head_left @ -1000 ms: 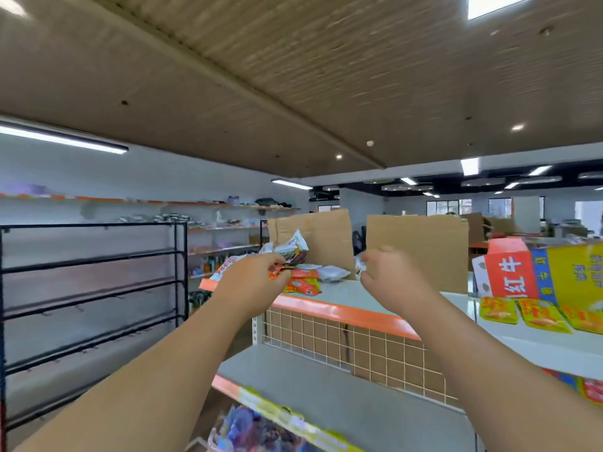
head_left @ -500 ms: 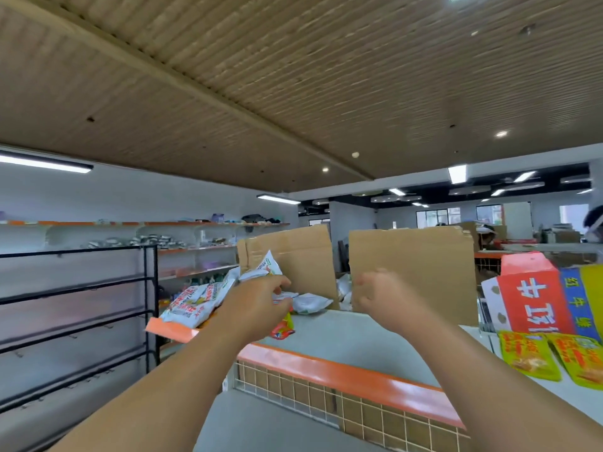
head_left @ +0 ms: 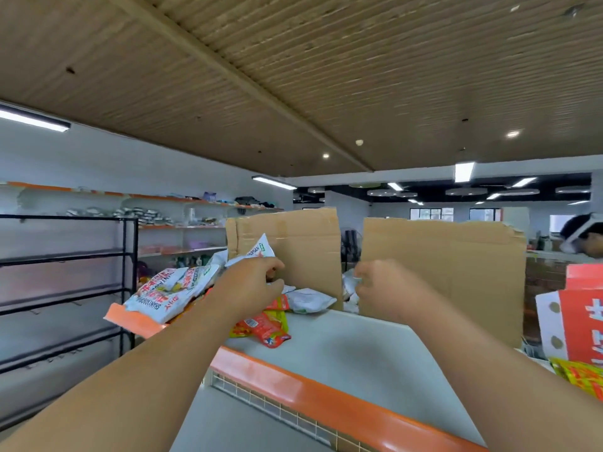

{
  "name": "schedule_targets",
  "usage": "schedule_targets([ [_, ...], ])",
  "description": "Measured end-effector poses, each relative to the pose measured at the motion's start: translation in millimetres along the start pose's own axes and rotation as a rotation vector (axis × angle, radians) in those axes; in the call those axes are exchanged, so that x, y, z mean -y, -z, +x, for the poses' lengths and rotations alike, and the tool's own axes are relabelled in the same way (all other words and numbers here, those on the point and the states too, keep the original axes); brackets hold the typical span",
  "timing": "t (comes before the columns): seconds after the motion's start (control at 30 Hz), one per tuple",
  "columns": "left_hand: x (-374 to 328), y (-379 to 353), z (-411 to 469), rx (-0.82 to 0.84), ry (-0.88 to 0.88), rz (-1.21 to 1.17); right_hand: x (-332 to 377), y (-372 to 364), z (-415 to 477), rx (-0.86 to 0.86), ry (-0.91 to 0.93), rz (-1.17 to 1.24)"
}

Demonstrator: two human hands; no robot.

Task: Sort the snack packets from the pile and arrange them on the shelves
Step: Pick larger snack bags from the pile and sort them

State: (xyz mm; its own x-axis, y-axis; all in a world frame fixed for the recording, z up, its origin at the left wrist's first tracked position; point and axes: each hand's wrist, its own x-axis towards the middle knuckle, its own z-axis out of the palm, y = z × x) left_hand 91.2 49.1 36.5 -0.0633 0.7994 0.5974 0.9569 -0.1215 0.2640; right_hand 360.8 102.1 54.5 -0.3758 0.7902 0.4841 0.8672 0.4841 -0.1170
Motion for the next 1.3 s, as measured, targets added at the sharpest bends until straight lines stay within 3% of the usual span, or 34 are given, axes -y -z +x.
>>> schedule_targets([
  [0.37, 123.4, 7.5, 97.5, -0.054, -0.010, -0.106, 43.9, -56.5, 108.2, 0.066, -0.107, -0.087],
  [0.67, 219.5, -1.0, 165.6, 0.202, 0.127, 0.028, 75.6, -102.7, 162.3, 0.205, -0.175, -0.133],
  [0.8, 235.3, -10.4, 176.1, 0.323, 0.147, 0.017, 72.2, -133.0, 165.3, 0.250, -0.176, -0.169],
  [1.17, 230.5, -24.3, 172.7, 0.396, 0.161, -0.157, 44.8, -165.9, 150.8, 0.334, -0.244, -0.152],
  [1.3, 232.5, -26.7, 180.2, 0.402, 0.137, -0.150, 41.8, -168.9, 151.6, 0.265, -0.219, -0.178],
])
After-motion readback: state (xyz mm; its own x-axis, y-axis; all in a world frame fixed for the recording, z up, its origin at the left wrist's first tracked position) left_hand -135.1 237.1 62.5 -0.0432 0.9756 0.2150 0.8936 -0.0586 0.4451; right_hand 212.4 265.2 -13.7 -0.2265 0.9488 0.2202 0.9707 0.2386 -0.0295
